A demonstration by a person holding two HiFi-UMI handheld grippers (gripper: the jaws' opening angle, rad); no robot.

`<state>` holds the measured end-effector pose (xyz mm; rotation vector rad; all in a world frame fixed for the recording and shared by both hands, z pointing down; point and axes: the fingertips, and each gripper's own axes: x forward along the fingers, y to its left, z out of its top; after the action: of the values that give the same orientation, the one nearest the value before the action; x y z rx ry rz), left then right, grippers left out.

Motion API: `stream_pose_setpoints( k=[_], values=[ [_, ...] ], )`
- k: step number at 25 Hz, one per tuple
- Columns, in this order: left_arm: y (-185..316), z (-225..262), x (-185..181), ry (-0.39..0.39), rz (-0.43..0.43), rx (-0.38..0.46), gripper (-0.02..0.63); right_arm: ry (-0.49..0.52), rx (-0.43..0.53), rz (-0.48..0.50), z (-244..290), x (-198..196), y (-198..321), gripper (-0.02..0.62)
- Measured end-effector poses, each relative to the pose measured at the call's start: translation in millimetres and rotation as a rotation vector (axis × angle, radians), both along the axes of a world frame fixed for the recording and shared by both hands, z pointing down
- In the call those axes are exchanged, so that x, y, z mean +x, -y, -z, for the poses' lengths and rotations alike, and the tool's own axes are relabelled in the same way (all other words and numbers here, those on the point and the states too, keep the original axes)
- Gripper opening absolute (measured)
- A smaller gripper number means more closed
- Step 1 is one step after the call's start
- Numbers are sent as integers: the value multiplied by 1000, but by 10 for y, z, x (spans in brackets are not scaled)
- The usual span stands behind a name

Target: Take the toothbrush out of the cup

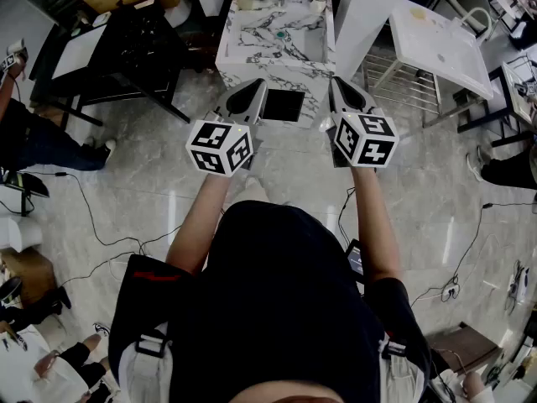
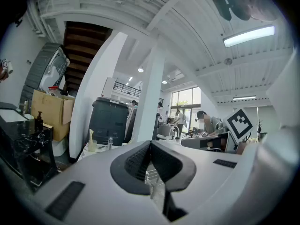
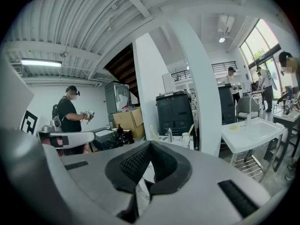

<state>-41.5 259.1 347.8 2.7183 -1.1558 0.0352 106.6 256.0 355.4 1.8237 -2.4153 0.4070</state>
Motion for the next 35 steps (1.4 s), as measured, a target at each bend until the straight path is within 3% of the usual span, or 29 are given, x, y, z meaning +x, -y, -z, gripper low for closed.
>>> stream_pose_setpoints(
  k=[19, 35],
  values=[
    [192, -19, 26, -9, 7, -10, 14, 54, 4, 26, -8, 29, 195, 35],
    [1314, 38, 41, -17, 3, -7, 14, 77, -18, 38, -21, -29, 1342, 35]
  ],
)
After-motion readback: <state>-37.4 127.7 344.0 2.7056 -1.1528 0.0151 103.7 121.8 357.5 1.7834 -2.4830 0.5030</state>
